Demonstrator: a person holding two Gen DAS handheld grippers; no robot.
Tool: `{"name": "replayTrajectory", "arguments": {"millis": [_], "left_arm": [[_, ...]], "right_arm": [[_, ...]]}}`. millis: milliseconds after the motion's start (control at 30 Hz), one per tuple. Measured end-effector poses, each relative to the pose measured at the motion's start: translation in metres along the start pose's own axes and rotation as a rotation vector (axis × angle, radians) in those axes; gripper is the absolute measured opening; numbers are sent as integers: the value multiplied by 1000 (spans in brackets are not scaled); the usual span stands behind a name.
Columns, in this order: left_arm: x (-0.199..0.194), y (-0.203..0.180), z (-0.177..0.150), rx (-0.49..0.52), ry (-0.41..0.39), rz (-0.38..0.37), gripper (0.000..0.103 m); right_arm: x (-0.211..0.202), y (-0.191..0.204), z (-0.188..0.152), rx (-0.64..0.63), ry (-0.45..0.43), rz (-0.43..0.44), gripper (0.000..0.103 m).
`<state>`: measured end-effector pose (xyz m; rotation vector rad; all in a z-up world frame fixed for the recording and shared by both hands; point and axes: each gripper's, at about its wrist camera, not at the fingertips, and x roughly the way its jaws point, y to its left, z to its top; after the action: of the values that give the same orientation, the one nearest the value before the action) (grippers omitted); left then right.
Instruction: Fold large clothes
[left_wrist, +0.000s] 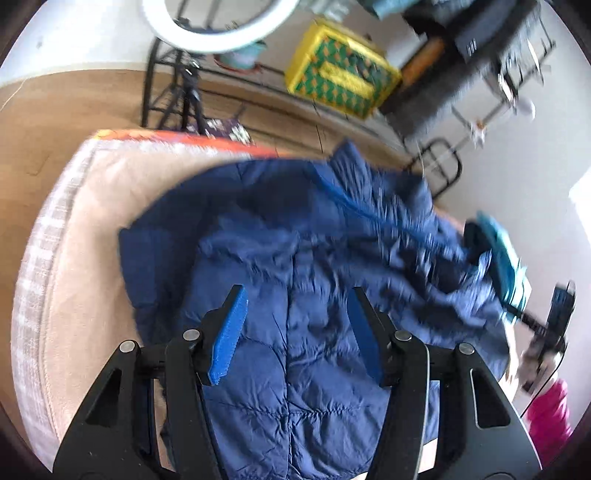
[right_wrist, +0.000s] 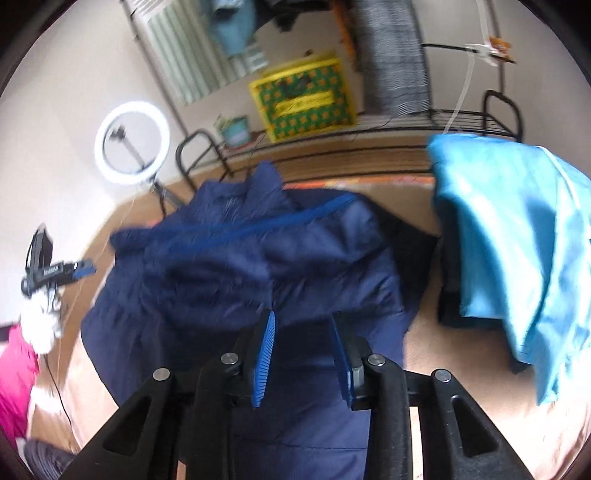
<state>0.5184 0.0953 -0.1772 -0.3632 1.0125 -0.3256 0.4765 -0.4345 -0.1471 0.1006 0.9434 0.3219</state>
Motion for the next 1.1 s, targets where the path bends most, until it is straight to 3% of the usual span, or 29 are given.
{"name": "replayTrajectory", "arguments": {"millis": [233, 367, 400, 467, 533, 633, 700, 867, 933, 967, 1000, 1033, 1100], "left_arm": [[46, -1, 19, -98, 31, -32, 57], [71, 0, 40, -81, 6, 84, 57], [77, 2, 44, -88, 6, 100, 57], [86, 6, 50, -88, -3, 162, 57], [86, 5, 52, -65, -21, 180, 57], [76, -5, 54, 28, -80, 159, 63], [77, -8, 57, 68, -83, 160, 67], [104, -6, 66, 56, 0, 144, 67], [108, -8, 64, 60, 3, 165, 67], [110, -8, 64, 60, 1, 168, 65], [112, -10, 64, 67, -7, 179, 54], [112, -11, 63, 73, -10, 192, 45], [115, -13, 63, 98, -8, 212, 17]], "right_arm": [[56, 0, 23, 0, 84, 21, 34], [79, -9, 48, -8, 73, -72, 38], [85, -13, 53, 1, 73, -128, 44], [99, -28, 61, 34, 98, -234, 46], [100, -36, 65, 49, 96, -266, 45], [81, -40, 70, 37, 20, -240, 52], [69, -45, 72, 24, -39, -246, 77], [79, -56, 78, 44, -24, -193, 77], [92, -56, 80, 40, 7, -201, 72], [99, -54, 80, 32, 24, -187, 52], [103, -53, 81, 27, 35, -184, 30], [103, -53, 81, 23, 32, -199, 26], [99, -49, 79, 10, 10, -213, 6]]}}
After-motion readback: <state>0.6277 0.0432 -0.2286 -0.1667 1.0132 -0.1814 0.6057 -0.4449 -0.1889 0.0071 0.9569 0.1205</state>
